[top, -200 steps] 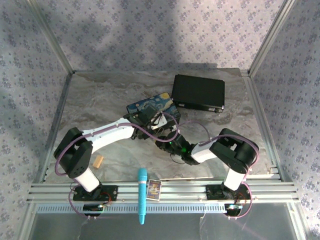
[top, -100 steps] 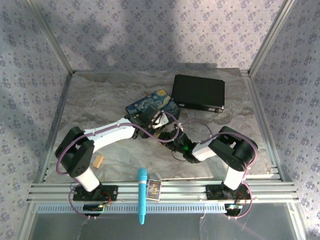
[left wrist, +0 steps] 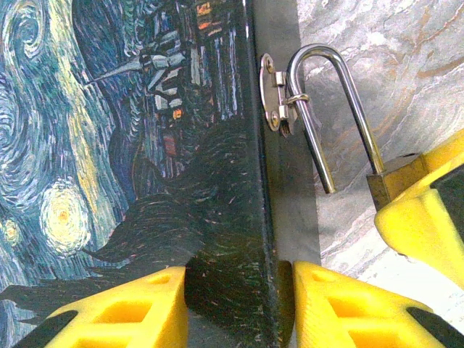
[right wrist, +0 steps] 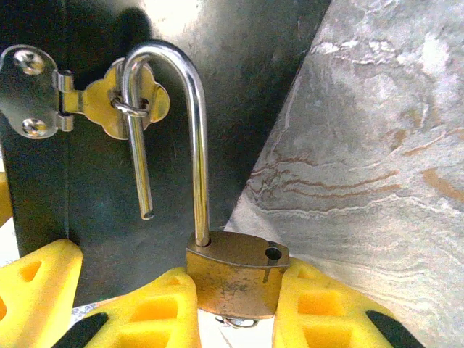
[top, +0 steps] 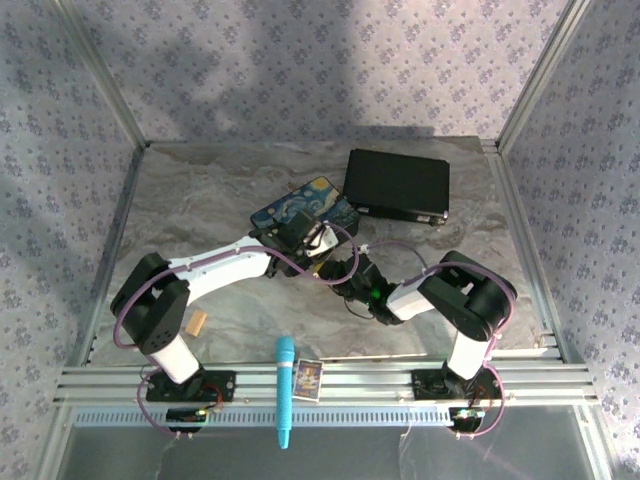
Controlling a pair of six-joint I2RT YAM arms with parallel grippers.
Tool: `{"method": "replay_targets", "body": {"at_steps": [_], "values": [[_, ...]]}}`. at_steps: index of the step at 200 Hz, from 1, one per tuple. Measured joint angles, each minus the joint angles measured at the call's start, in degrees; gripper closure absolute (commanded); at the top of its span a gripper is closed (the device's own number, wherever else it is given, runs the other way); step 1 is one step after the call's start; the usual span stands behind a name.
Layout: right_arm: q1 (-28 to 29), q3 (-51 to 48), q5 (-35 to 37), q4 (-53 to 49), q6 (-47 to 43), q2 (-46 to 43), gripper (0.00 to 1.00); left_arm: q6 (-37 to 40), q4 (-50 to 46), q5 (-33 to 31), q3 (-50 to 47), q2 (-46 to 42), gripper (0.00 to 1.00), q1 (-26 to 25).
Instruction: Unlock the padlock with the key
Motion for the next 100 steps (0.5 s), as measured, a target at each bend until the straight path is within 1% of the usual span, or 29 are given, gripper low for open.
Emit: {"method": "replay_targets", "body": {"at_steps": [29,65,100], "values": [[-0.87,-0.11,-0.31,0.09,0.5,-0.07,0.86,0.0,0.63,-0.02,-0.24,0.0,0.62,-0.04],[-3.98,-0.87,3.82,-0.57,1.18,-2.27,0.86,0.0,0.63,-0.04,-0.24,0.0,0.62,-0.04],[-4.68,-1.01,4.22,-1.09,1.03,-2.91,0.85,-0.07,0.66,-0.04,-0.24,0.0,0.61,-0.04]]}}
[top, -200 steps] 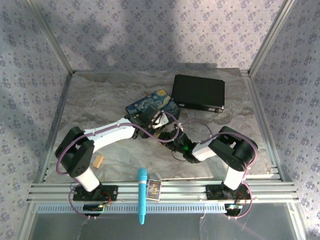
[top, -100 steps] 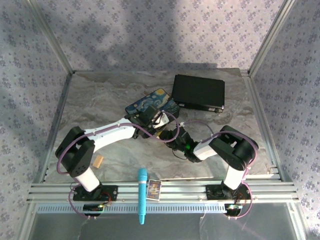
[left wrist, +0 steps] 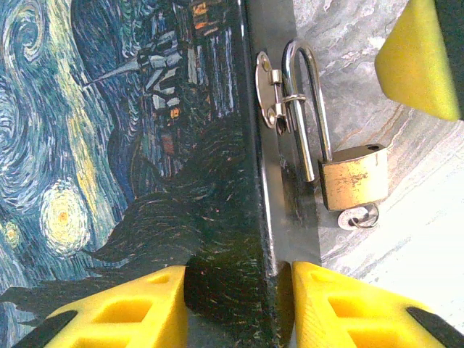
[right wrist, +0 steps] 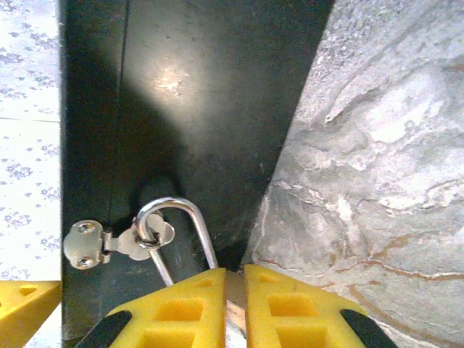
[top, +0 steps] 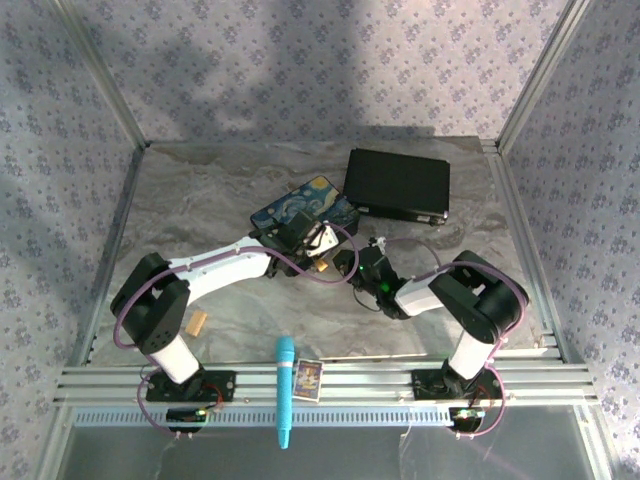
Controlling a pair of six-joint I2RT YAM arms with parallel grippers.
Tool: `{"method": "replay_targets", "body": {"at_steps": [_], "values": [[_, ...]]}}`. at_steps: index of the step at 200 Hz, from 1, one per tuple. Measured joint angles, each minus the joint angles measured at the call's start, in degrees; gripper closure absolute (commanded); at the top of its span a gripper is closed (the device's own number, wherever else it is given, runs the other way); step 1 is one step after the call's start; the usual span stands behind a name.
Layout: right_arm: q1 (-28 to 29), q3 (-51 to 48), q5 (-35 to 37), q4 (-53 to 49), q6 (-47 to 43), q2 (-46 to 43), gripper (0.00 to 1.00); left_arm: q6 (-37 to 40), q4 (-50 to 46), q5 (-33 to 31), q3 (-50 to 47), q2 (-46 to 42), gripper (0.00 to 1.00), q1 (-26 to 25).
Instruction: Unlock the padlock with the key
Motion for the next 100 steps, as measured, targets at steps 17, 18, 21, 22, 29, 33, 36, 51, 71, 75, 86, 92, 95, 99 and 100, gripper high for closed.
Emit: {"method": "replay_targets", "body": {"at_steps": [17,18,21,22,29,33,36,51,71,75,86,92,95,99,100], "values": [[0.59,0.15,0.48,-1.86,-1.31,-0.09,0.79,-0.15,0.02,0.0,0.0,0.0,0.61,0.04],[0.7,0.15,0.57,-2.12,-1.42,-0.13,0.78,-0.17,0.02,0.02,0.0,0.0,0.61,0.04],[0.94,0.17,0.74,-2.69,-2.01,-0.26,0.76,-0.2,0.04,0.02,0.0,0.0,0.61,0.04],[0.98,0.17,0.76,-2.8,-2.16,-0.28,0.75,-0.2,0.04,0.02,0.0,0.0,0.61,0.04],[1.66,0.2,1.14,-4.37,-3.48,-0.74,0.68,-0.35,0.07,0.02,-0.02,0.0,0.61,0.04],[2.05,0.22,1.33,-5.42,-3.85,-1.14,0.65,-0.37,0.11,0.02,-0.04,0.0,0.61,0.04],[2.34,0.28,1.51,-6.19,-4.83,-1.49,0.62,-0.37,0.13,0.02,-0.07,0.0,0.61,0.04],[3.56,0.66,2.29,-10.21,-7.91,-3.45,0.53,-0.52,0.22,0.0,-0.11,0.0,0.61,0.04],[4.2,1.49,3.15,-13.73,-12.39,-5.55,0.41,-0.57,0.24,0.02,-0.11,0.0,0.61,0.04],[4.17,1.7,3.37,-14.23,-12.87,-5.73,0.4,-0.55,0.24,0.02,-0.11,0.0,0.61,0.04],[4.2,2.78,3.52,-16.39,-14.95,-5.9,0.38,-0.55,0.24,0.0,-0.11,0.0,0.61,0.04],[4.28,3.45,3.5,-17.53,-16.11,-5.88,0.38,-0.55,0.24,0.0,-0.11,0.0,0.61,0.07],[4.28,3.89,3.5,-18.14,-16.65,-5.81,0.38,-0.55,0.24,0.02,-0.11,0.0,0.61,0.07],[4.28,4.35,3.48,-18.69,-17.31,-5.77,0.38,-0.55,0.24,0.0,-0.11,0.0,0.61,0.07],[4.28,4.46,3.48,-18.78,-17.46,-5.73,0.38,-0.55,0.24,0.0,-0.11,0.0,0.61,0.07]]}}
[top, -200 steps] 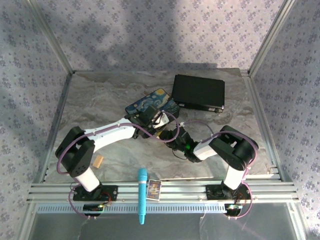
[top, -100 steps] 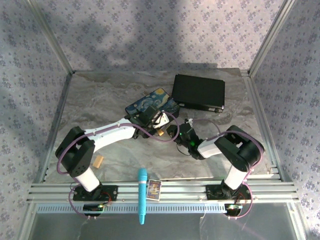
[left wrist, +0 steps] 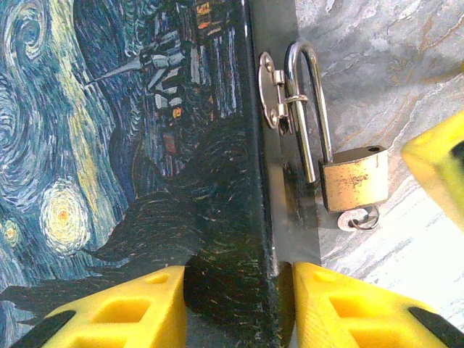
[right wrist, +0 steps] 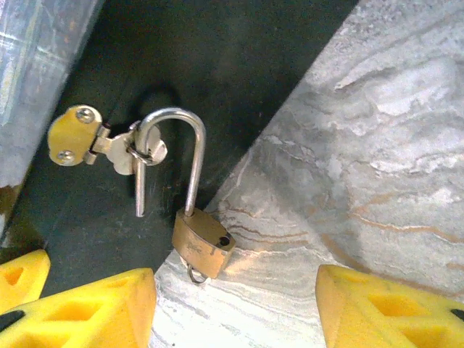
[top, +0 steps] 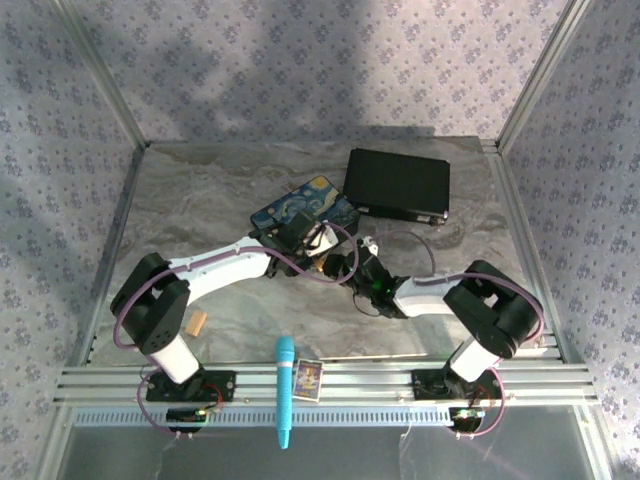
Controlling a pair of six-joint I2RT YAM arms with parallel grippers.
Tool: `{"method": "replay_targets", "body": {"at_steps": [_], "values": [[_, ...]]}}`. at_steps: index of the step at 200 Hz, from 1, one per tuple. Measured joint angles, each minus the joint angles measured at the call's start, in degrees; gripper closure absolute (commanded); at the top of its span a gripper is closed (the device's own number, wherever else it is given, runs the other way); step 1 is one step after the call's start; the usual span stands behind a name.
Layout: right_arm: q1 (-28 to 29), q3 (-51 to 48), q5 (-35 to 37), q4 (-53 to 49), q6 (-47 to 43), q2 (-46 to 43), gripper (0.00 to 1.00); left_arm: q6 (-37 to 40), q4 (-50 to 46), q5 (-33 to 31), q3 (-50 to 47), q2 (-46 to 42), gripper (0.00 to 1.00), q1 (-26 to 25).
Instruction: Unlock the padlock with the key
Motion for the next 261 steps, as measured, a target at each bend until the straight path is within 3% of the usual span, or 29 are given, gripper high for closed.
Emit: {"method": "replay_targets", "body": {"at_steps": [96,144,197,261], "values": [[1.64,8.02,-0.13,-4.68,-8.9,7.8,0.49,-0.04,-0.07,0.02,0.13,0.11,0.6,0.04],[1.79,8.57,0.24,-4.74,-9.49,8.74,0.6,-0.13,-0.2,0.0,0.26,0.39,0.6,0.26],[1.88,9.25,1.27,-4.74,-9.53,9.79,0.61,-0.48,-0.57,0.0,0.61,0.48,0.6,0.26],[1.66,9.86,0.83,1.53,-8.48,13.03,0.76,-0.7,-0.48,-1.18,0.85,0.92,0.6,0.63]]}}
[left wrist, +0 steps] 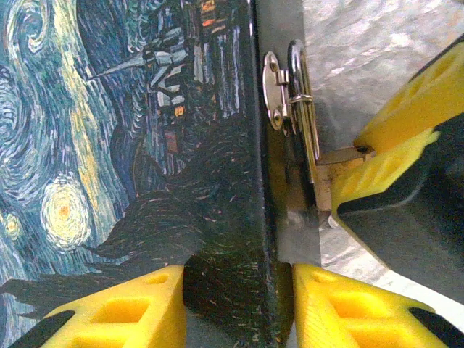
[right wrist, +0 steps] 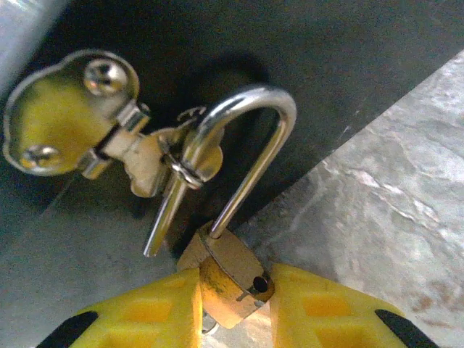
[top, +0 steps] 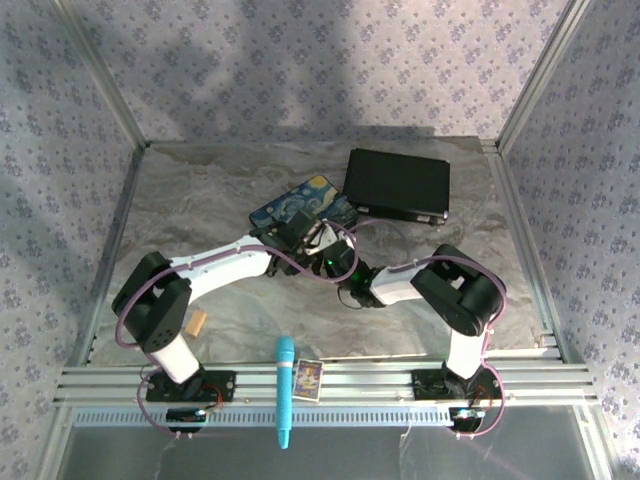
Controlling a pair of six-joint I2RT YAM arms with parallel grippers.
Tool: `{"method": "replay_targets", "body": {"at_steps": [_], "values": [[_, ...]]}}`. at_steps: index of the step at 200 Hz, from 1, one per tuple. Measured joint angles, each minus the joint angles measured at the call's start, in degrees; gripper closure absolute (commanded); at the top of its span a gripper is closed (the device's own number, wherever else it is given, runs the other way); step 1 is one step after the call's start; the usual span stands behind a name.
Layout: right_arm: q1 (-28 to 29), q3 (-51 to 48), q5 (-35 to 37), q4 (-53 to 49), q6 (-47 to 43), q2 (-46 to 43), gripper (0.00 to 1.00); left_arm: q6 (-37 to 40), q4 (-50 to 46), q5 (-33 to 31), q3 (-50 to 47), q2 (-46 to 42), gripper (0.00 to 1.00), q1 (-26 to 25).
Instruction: Unlock the padlock with the key
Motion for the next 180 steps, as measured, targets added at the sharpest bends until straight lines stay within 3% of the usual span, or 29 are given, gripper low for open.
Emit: {"method": "replay_targets", "body": {"at_steps": [126,180], "values": [[-3.43,-6.91,-8.44,16.2,2.05,0.94,0.99,-0.39,-0.07,-1.42,0.52,0.74,0.6,0.48],[-5.14,-9.11,-12.22,19.98,2.93,0.72,1.0,-0.42,-0.07,-1.42,0.5,0.74,0.6,0.48]]}}
